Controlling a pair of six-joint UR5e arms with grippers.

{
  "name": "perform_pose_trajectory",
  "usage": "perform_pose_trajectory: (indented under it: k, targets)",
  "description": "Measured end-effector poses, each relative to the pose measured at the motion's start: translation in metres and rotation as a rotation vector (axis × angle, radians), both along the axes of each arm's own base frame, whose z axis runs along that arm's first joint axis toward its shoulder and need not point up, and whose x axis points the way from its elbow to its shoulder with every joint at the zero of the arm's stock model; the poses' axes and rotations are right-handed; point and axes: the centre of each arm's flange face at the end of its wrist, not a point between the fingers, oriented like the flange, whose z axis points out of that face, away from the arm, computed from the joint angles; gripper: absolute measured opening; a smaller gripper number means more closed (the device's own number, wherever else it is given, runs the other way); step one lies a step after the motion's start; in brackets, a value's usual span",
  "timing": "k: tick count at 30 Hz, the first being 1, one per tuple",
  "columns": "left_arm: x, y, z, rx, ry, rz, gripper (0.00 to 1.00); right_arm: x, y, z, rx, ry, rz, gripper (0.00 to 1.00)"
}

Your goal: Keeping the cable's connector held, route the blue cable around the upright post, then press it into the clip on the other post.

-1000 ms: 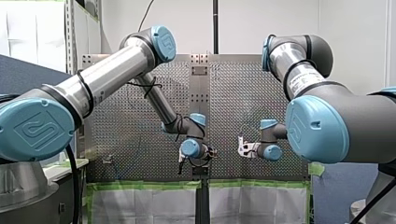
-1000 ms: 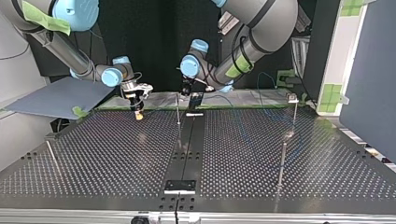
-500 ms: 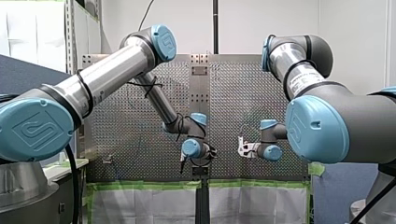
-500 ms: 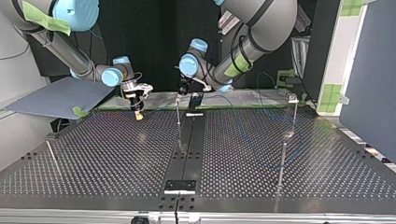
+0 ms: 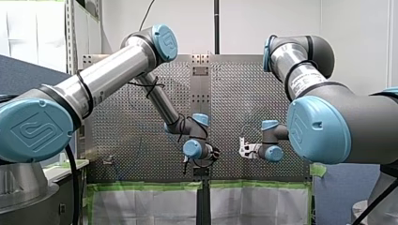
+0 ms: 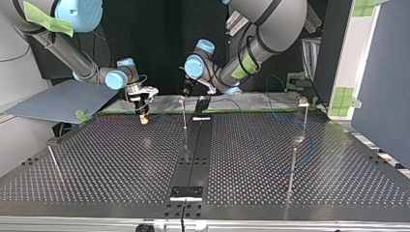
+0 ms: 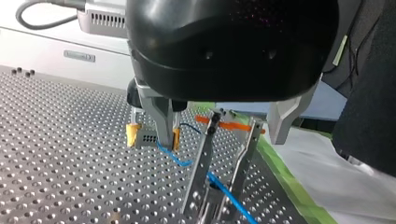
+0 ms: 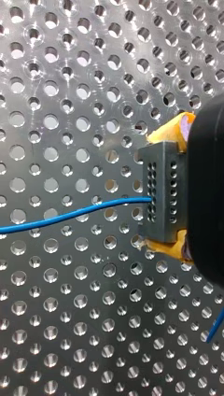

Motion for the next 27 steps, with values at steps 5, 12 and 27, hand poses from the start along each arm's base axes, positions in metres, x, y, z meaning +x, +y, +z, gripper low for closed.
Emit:
perform_pose_trajectory:
  k: [5,12,27]
  targets:
    - [-0.0012,-0.0012,-0.0001,-0.002,0.003,-0.007,1.00,-0.0001,0.0002,-0.0002,0.001,0.000,0.000,0.00]
    - [-0.0014,-0.0012,-0.0002,-0.004,0.005,-0.007,1.00,0.0000,0.0002,-0.0002,0.002,0.000,0.000,0.00]
    - [-0.0011,-0.0013,-0.0001,-0.019,0.011,-0.003,1.00,0.0000,0.0001,-0.0001,0.001,0.000,0.000,0.00]
